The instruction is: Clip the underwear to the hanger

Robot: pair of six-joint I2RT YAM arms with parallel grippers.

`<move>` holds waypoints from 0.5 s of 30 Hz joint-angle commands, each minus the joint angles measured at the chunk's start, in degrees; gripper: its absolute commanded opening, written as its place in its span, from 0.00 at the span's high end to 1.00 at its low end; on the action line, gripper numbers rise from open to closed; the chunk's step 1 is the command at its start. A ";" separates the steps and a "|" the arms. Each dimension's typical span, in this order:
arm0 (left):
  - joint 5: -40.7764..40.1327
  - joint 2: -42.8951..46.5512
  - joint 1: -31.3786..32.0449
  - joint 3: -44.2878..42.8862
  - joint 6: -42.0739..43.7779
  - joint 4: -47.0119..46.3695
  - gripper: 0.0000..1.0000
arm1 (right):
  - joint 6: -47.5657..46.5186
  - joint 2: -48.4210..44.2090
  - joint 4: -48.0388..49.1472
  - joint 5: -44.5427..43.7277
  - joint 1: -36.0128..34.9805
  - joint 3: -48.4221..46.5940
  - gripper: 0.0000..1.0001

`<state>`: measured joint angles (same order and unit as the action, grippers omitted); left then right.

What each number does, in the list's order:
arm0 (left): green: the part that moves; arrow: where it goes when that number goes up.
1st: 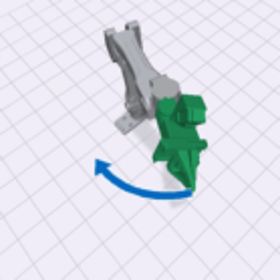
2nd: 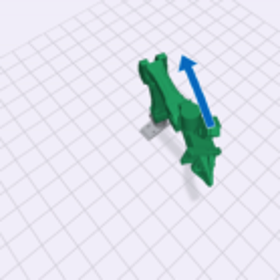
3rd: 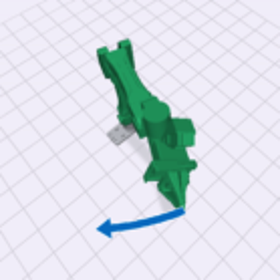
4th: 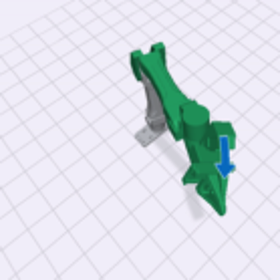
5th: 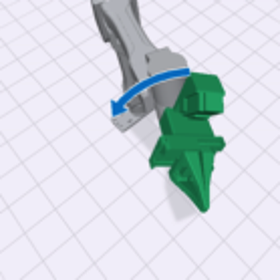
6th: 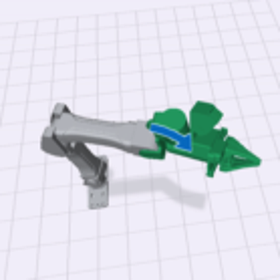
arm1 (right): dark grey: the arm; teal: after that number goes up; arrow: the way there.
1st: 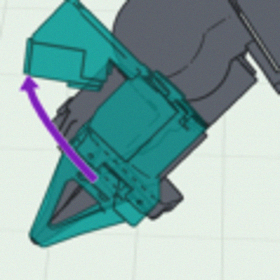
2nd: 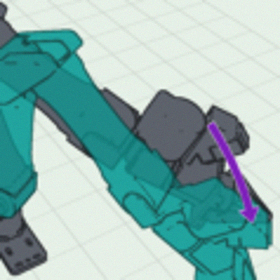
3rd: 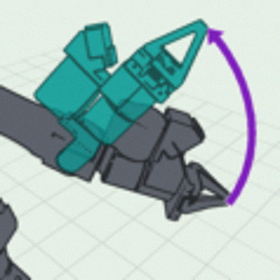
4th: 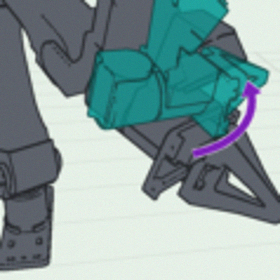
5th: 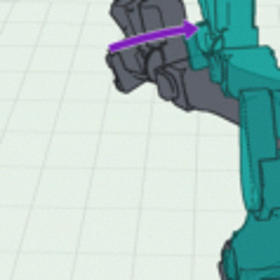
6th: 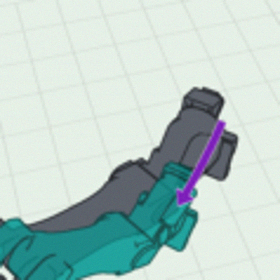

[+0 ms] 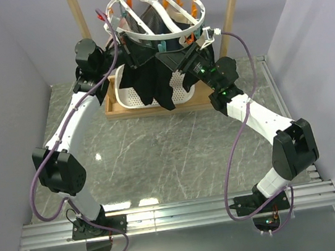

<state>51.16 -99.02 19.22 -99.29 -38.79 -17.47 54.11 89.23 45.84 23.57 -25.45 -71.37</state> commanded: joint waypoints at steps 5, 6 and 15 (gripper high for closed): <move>2.37 5.85 0.46 2.25 10.12 5.60 1.00 | -3.74 -3.09 -2.67 4.90 2.07 -1.14 0.16; 2.54 6.12 0.46 2.69 11.52 7.35 0.99 | -4.53 -3.97 -3.56 5.25 2.25 -1.14 0.15; 3.34 9.46 2.57 2.78 30.24 22.21 0.55 | -16.13 -9.94 -17.71 8.76 4.44 -1.75 0.10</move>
<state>52.77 -92.68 20.29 -95.79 -17.69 -1.67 43.88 83.55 33.26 29.78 -22.26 -71.35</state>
